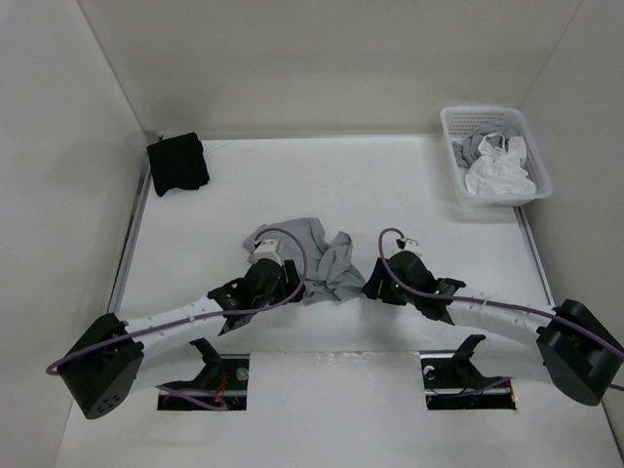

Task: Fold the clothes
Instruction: Move the tank top to the center of the board, then flatten the tank top out

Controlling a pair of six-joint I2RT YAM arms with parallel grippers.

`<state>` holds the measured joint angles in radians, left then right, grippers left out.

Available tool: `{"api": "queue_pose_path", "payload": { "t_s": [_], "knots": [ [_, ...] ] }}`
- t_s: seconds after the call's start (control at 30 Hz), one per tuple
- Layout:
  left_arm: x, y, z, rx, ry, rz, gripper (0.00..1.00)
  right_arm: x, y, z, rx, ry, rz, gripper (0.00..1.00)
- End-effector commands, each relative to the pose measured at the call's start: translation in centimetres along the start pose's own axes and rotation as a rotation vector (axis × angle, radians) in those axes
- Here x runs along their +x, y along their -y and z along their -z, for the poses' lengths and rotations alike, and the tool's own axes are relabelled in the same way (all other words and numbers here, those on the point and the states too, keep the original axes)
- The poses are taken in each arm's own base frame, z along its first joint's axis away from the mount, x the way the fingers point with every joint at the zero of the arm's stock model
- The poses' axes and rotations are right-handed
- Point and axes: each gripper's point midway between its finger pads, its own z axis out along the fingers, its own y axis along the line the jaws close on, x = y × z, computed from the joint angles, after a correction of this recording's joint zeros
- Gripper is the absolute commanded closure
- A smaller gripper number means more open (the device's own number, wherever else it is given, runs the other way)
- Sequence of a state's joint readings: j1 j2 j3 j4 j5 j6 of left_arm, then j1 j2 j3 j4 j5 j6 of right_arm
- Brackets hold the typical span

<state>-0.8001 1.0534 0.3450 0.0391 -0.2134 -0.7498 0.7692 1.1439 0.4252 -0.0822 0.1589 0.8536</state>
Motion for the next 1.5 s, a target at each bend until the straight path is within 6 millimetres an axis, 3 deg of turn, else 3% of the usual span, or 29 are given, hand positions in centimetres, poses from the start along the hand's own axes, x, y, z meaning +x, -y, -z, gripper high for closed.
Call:
{"api": "queue_pose_path", "payload": {
  "t_s": [0.0, 0.13, 0.23, 0.37, 0.4, 0.5, 0.53, 0.6, 0.67, 0.7, 0.73, 0.77, 0.83, 0.87, 0.9, 0.97, 1.0, 1.03, 1.07, 1.1, 1.13, 1.17, 1.23, 1.27, 1.4, 1.47],
  "knots": [
    [-0.3, 1.4, -0.4, 0.021, 0.001, 0.036, 0.45, -0.4, -2.3, -0.5, -0.088, 0.016, -0.045, 0.38],
    [0.0, 1.3, -1.4, -0.003, -0.014, 0.042, 0.45, -0.7, -3.1, -1.3, -0.123, 0.026, -0.045, 0.41],
    [-0.2, 1.8, -1.9, 0.007, -0.006, 0.044, 0.51, -1.1, -4.1, -1.9, -0.169, 0.041, -0.037, 0.44],
    [-0.4, 3.3, -2.4, 0.052, -0.012, 0.059, 0.64, -1.5, -4.5, -2.6, -0.196, 0.051, -0.040, 0.76],
    [-0.3, 4.0, -2.4, 0.078, -0.016, 0.061, 0.73, -1.8, -4.6, -2.6, -0.199, 0.063, -0.042, 0.82],
    [-1.5, 5.6, -1.4, 0.140, 0.011, 0.091, 0.93, -3.7, -5.7, -0.9, -0.244, 0.136, -0.033, 0.95],
    [-2.1, 6.2, -0.9, 0.164, 0.025, 0.095, 0.95, -4.3, -6.0, -0.2, -0.255, 0.160, -0.032, 0.96],
    [-5.1, 8.0, 1.5, 0.234, 0.105, 0.113, 0.98, -6.7, -7.0, 2.2, -0.283, 0.244, -0.024, 0.97],
    [-9.9, 9.4, 5.0, 0.291, 0.229, 0.142, 0.99, -10.1, -8.5, 7.0, -0.325, 0.359, 0.000, 0.97],
    [-10.6, 9.5, 5.6, 0.297, 0.251, 0.147, 0.99, -11.0, -8.9, 8.3, -0.335, 0.385, 0.008, 0.98],
    [-12.4, 9.8, 7.2, 0.314, 0.298, 0.155, 0.99, -12.7, -9.6, 11.4, -0.356, 0.447, 0.025, 0.98],
    [-15.6, 10.1, 10.2, 0.337, 0.392, 0.172, 0.99, -13.7, -9.9, 13.1, -0.367, 0.481, 0.033, 0.98],
    [-19.3, 10.3, 14.1, 0.362, 0.505, 0.181, 1.00, -16.8, -11.2, 19.1, -0.410, 0.591, 0.064, 0.98],
    [-22.3, 10.5, 17.8, 0.383, 0.607, 0.190, 1.00, -18.5, -11.9, 22.7, -0.434, 0.654, 0.084, 0.98],
    [-23.4, 10.7, 19.2, 0.393, 0.644, 0.192, 1.00, -19.2, -12.2, 24.2, -0.444, 0.678, 0.092, 0.98],
    [-27.2, 11.3, 25.4, 0.442, 0.793, 0.194, 1.00, -21.7, -13.8, 30.9, -0.504, 0.776, 0.127, 0.98],
    [-28.4, 11.6, 27.8, 0.467, 0.845, 0.193, 1.00, -22.3, -14.2, 32.6, -0.521, 0.799, 0.134, 0.98],
    [-29.5, 11.9, 30.5, 0.494, 0.901, 0.186, 1.00, -23.2, -15.0, 35.9, -0.560, 0.839, 0.141, 0.98],
    [-30.1, 12.0, 31.9, 0.505, 0.930, 0.191, 1.00, -23.5, -15.4, 37.4, -0.583, 0.848, 0.145, 0.98],
    [-31.0, 12.2, 34.6, 0.534, 0.980, 0.196, 1.00, -23.9, -16.1, 39.6, -0.625, 0.856, 0.146, 0.98],
    [-31.1, 12.2, 35.1, 0.540, 0.989, 0.197, 1.00, -24.1, -16.5, 41.0, -0.658, 0.860, 0.141, 0.98],
    [-31.6, 12.3, 37.3, 0.564, 1.022, 0.201, 1.00, -23.9, -17.0, 41.9, -0.691, 0.851, 0.143, 0.97],
    [-31.7, 12.6, 38.7, 0.589, 1.035, 0.188, 0.99, -23.4, -17.6, 42.6, -0.732, 0.821, 0.147, 0.96],
    [-31.7, 12.6, 38.7, 0.589, 1.032, 0.188, 0.99, -22.7, -17.8, 41.6, -0.715, 0.797, 0.150, 0.96],
    [-31.6, 11.9, 36.2, 0.517, 1.011, 0.184, 0.99, -20.7, -17.9, 38.0, -0.646, 0.741, 0.161, 0.95],
    [-32.3, 10.8, 34.0, 0.413, 1.024, 0.164, 0.99, -18.8, -18.6, 35.7, -0.644, 0.685, 0.171, 0.95]
  ]
}}
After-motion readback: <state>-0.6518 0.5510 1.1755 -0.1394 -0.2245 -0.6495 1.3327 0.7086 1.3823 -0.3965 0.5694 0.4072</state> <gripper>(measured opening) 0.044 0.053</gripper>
